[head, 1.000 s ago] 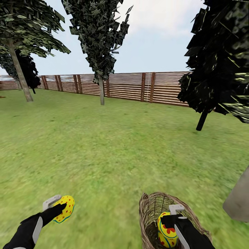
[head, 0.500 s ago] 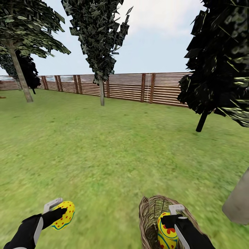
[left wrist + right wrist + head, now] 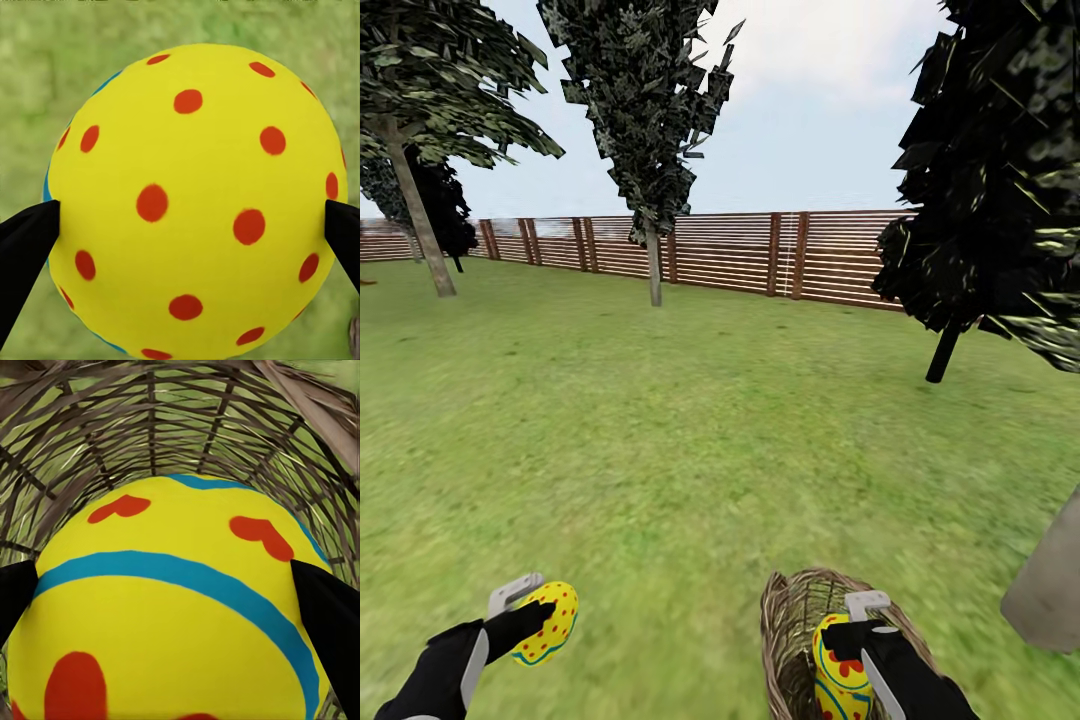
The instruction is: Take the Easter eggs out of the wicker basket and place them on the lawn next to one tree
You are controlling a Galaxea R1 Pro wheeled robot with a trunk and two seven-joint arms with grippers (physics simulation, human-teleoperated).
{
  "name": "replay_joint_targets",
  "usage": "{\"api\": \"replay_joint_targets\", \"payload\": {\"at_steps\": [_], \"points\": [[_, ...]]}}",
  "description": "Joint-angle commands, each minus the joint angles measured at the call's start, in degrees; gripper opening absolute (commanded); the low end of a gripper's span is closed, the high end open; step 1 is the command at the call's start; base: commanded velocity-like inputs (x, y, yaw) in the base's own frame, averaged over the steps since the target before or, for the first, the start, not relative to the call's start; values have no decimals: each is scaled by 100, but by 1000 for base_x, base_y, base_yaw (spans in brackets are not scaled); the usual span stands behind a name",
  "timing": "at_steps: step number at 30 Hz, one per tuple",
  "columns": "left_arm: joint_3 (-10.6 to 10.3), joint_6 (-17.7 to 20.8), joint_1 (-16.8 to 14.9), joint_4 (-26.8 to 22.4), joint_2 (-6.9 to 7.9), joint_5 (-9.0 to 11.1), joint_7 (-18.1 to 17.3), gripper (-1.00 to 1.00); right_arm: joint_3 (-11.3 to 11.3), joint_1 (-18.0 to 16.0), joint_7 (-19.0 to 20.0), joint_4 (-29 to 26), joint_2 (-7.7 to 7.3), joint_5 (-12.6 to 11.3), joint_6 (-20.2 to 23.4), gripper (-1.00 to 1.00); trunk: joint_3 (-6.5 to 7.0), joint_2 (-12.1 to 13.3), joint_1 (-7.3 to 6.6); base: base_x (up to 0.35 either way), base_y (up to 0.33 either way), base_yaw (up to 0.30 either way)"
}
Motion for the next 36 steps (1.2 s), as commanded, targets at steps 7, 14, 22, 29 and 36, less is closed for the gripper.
{"api": "replay_joint_targets", "payload": {"at_steps": [7,14,22,29,36], "points": [[24,23,-6,240,-45,-70,-46,-100,32,-1,-22,-9,-2,-2,28,-100,120,279,-155,0,0,0],[16,21,-6,300,-90,-85,-53,-100,41,1,-5,-9,-1,-4,20,-100,246,560,-309,-121,-31,0],[14,14,-6,425,-99,-64,-54,-100,41,-2,-4,-9,6,-2,20,-100,372,841,-463,-285,-130,0],[20,13,-6,446,-193,-67,-55,-100,44,-1,-4,-9,6,-4,20,-100,461,1041,-572,-10,-6,0],[14,-32,-6,462,-299,-91,-66,-100,49,-1,-4,-9,6,-3,20,-100,587,1322,-726,-62,-64,0]]}}
